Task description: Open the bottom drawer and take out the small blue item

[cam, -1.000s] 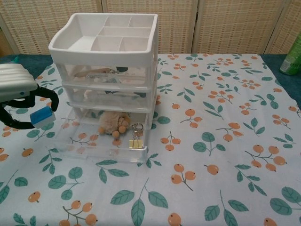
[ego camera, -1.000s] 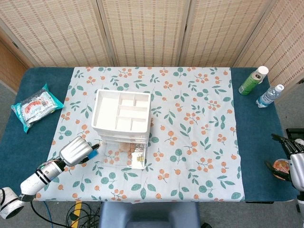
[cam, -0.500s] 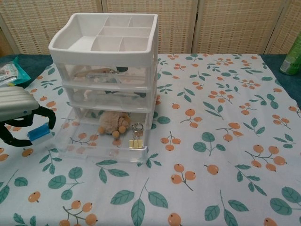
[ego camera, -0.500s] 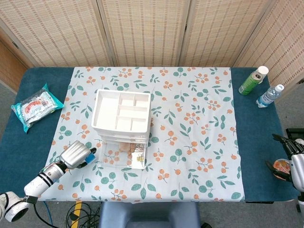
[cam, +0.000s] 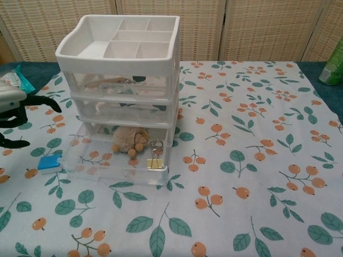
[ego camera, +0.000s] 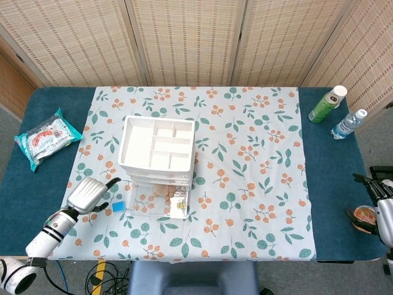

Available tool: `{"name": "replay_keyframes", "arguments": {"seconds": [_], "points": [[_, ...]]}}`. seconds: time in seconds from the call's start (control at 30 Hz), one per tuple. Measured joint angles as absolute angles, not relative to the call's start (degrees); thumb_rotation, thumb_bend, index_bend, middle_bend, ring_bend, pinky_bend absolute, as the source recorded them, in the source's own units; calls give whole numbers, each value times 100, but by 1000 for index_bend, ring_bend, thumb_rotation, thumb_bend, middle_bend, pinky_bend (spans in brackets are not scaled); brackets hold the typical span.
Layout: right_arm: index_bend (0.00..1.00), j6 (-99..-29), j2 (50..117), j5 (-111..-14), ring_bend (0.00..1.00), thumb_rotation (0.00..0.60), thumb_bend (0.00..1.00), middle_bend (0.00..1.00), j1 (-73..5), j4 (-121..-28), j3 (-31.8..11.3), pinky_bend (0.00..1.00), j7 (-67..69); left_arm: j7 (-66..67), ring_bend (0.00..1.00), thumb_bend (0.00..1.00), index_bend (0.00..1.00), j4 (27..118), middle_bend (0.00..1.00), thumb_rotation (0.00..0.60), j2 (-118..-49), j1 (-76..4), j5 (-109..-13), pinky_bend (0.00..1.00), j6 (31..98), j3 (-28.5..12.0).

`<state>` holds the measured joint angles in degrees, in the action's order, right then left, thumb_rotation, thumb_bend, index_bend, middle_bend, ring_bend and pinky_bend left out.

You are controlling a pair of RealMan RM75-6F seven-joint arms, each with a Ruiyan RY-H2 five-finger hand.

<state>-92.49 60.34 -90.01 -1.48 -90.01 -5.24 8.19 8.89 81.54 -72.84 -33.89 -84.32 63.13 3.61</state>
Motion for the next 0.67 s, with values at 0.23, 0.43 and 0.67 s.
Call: {"name": "replay_keyframes", "arguments": {"seconds": [0.23,0.43,0.67], "points": [[181,-9005,5807,-9015,280,600,224,296,-227,-9091,-456,350,757,1457,656,255,208,8849,644,600,-6958,-2782,-7336,867,7046,-72],[181,-8727,5673,-9189,247,600,263,283,-391,-9139,-351,308,812,1709,536,255,199,9296,578,600,-6742,-2100,-6978,683,7860,-196],[181,-8820,5804,-9176,247,600,263,283,-337,-9144,-313,307,750,1682,520,255,205,9558,566,600,-6684,-1495,-7337,624,8543,-4]]}}
